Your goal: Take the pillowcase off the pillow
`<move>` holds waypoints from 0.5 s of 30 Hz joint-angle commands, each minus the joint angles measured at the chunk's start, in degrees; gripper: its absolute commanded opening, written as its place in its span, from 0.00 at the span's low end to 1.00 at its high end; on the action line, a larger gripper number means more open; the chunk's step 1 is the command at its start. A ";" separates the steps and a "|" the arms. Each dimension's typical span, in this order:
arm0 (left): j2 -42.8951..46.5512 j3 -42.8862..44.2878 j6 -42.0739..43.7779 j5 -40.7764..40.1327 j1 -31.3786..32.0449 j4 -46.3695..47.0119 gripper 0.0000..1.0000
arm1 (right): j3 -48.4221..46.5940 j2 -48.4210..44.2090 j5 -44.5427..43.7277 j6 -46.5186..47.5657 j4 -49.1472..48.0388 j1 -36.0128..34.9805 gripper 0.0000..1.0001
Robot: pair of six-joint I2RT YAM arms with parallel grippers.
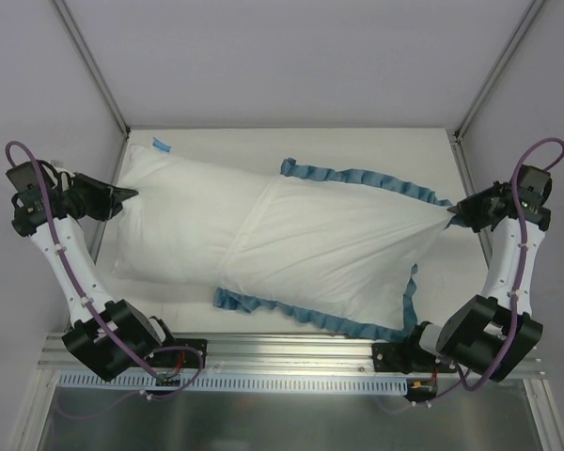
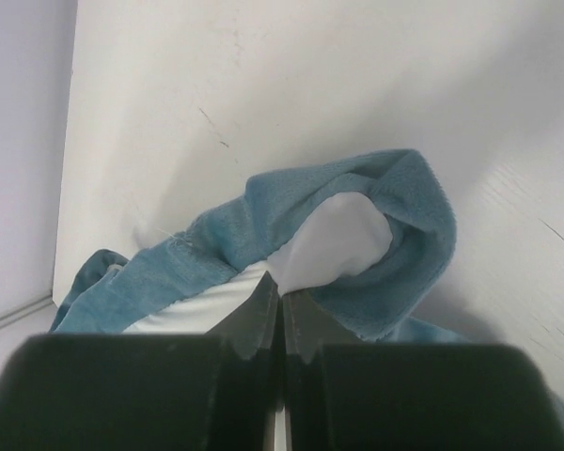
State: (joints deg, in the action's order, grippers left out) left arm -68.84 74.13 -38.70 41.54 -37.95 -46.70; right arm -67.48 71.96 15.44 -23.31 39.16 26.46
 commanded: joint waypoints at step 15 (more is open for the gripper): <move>2.83 0.41 -1.21 -5.76 -2.13 6.44 0.00 | -1.89 -2.57 -5.87 13.56 3.31 -9.75 0.93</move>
State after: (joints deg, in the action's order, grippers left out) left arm -68.66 74.11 -39.46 36.73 -40.23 -44.49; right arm -72.97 74.56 11.44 -13.37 40.51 18.48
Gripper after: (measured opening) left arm 0.049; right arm 0.904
